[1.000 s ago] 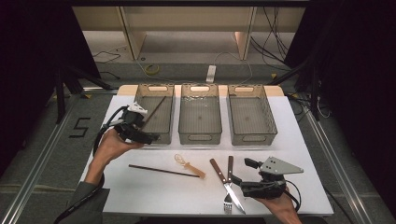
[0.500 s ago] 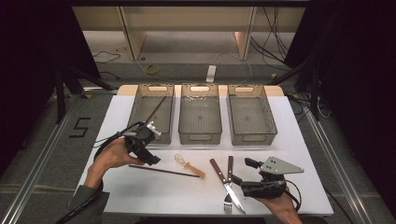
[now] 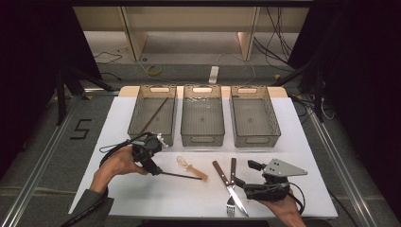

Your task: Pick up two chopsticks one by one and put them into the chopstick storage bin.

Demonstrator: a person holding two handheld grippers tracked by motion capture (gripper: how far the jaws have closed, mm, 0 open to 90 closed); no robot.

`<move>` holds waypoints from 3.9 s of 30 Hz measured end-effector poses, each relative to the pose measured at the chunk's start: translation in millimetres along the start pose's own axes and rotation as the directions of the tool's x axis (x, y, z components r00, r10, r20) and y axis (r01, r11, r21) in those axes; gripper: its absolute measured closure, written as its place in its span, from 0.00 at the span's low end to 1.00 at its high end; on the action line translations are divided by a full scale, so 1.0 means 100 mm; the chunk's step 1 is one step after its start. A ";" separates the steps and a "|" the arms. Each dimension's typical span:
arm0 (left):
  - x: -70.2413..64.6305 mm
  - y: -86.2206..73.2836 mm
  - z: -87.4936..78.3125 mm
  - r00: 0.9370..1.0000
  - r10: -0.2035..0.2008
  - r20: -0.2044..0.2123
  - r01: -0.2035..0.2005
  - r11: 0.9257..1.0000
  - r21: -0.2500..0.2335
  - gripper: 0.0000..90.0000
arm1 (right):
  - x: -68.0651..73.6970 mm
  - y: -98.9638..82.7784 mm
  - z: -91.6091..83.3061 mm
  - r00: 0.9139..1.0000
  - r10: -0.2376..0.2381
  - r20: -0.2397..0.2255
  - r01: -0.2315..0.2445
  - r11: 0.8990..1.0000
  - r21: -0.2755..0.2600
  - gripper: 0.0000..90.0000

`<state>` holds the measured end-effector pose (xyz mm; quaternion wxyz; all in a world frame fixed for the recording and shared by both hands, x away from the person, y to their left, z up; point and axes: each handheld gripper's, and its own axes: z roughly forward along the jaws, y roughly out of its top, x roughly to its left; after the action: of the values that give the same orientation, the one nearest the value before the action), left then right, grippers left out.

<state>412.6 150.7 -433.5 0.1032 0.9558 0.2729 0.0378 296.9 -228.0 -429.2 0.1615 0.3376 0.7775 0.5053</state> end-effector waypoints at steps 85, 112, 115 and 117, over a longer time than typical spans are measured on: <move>-0.20 -0.11 0.02 0.966 0.249 0.068 -0.248 0.969 -0.016 0.94 | 0.01 -0.01 0.01 1.000 -0.009 -0.010 0.010 1.000 0.023 0.26; 0.08 -0.19 -0.47 0.989 -0.149 -0.010 0.140 0.945 -0.296 0.94 | 0.01 -0.01 0.02 1.000 -0.009 -0.008 0.010 1.000 0.025 0.26; 0.11 -0.19 -0.48 0.984 -0.179 -0.016 0.165 0.935 -0.314 0.94 | 0.01 -0.01 0.02 1.000 -0.010 -0.008 0.010 1.000 0.026 0.26; 0.15 -0.20 -0.51 0.980 -0.197 -0.015 0.181 0.927 -0.328 0.94 | 0.01 -0.02 0.02 1.000 -0.010 -0.007 0.010 1.000 0.026 0.26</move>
<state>408.5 184.1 -388.3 0.2561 0.8937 0.3561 0.0947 296.9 -226.1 -431.5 0.1570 0.3342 0.7863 0.4954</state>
